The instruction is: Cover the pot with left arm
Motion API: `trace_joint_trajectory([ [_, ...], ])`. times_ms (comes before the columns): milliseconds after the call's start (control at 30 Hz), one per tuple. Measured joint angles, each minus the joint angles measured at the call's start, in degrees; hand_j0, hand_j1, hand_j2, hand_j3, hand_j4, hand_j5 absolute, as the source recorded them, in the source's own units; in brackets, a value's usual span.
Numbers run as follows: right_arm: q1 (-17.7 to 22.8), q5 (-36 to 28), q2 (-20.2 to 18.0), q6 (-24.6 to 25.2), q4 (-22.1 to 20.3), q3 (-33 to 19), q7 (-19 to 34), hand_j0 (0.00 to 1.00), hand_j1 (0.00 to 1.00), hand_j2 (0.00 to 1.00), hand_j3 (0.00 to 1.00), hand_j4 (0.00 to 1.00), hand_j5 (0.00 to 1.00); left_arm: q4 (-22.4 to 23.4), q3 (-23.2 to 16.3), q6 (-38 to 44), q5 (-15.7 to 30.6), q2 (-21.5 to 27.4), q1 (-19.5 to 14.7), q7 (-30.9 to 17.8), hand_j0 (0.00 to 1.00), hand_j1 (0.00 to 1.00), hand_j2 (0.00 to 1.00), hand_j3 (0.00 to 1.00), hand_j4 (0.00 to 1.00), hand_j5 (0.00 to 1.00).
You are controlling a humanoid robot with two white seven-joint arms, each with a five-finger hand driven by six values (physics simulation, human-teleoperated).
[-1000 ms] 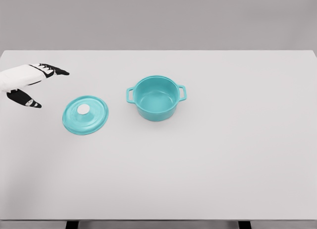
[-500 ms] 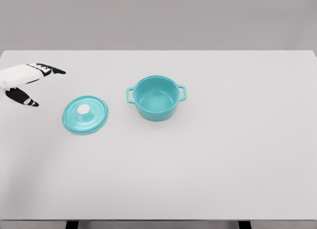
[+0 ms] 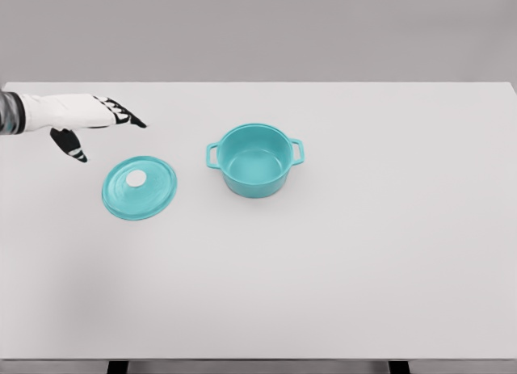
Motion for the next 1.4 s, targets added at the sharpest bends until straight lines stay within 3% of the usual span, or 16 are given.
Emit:
trace_joint_trajectory([
  [267,0.0,0.0,0.0,0.0,0.0,0.0,0.0,1.0,1.0,1.0,1.0,1.0,1.0,-11.41,-3.27,0.02,1.51,1.22,0.97,0.0,1.0,1.0,1.0,1.0,1.0,1.0],
  [400,0.0,0.0,0.0,0.0,-0.01,0.0,0.02,1.0,1.0,1.0,1.0,1.0,1.0,-13.53,-3.94,0.02,1.99,1.34,2.37,0.0,1.0,1.0,1.0,1.0,1.0,1.0],
  [1100,0.0,0.0,0.0,0.0,-0.01,0.0,0.03,1.0,1.0,1.0,1.0,1.0,1.0,-9.39,-4.35,0.03,0.35,1.15,4.48,0.01,0.8,0.8,0.8,0.8,0.8,0.8],
  [1400,0.0,0.0,0.0,0.0,-0.02,0.0,0.0,1.0,1.0,1.0,1.0,1.0,1.0,-8.2,-4.35,0.03,0.14,0.88,4.66,0.01,0.79,0.79,0.79,0.79,0.79,0.79],
])
